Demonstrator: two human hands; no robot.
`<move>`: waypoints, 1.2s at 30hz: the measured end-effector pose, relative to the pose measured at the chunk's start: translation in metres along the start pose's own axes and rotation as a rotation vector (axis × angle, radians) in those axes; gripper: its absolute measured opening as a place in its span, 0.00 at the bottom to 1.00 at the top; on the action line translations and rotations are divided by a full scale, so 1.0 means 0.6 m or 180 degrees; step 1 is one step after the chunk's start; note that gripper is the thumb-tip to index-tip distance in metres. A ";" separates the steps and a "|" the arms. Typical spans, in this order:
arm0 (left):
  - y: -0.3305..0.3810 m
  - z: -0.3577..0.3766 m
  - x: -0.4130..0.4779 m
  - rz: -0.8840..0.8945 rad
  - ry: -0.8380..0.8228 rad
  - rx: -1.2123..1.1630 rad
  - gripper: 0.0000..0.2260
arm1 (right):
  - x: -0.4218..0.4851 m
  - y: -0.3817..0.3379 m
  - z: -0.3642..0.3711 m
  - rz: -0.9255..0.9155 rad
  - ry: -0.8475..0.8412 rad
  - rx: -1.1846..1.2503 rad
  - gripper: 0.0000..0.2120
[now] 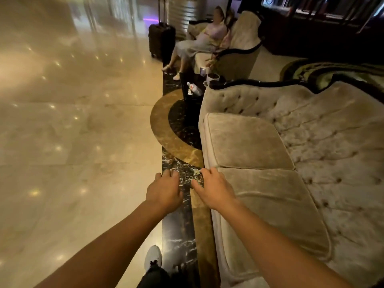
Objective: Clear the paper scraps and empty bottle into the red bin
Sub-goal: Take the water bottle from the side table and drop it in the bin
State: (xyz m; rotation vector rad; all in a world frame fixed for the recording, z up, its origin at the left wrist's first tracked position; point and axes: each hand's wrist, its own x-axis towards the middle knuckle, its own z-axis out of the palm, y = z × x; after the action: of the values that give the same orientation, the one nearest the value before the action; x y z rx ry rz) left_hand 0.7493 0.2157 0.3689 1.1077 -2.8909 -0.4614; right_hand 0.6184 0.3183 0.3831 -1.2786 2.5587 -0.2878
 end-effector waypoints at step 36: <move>-0.196 -0.157 1.715 0.0030 -0.0811 -0.0213 0.18 | 1.684 0.085 -0.235 0.0492 -0.0385 0.0245 0.19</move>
State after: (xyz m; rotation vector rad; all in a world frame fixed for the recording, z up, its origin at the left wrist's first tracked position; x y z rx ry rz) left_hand 0.0656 -0.5671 0.3302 1.0997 -3.0648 -0.7445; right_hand -0.0471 -0.4556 0.3528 -1.0320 2.5005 -0.2660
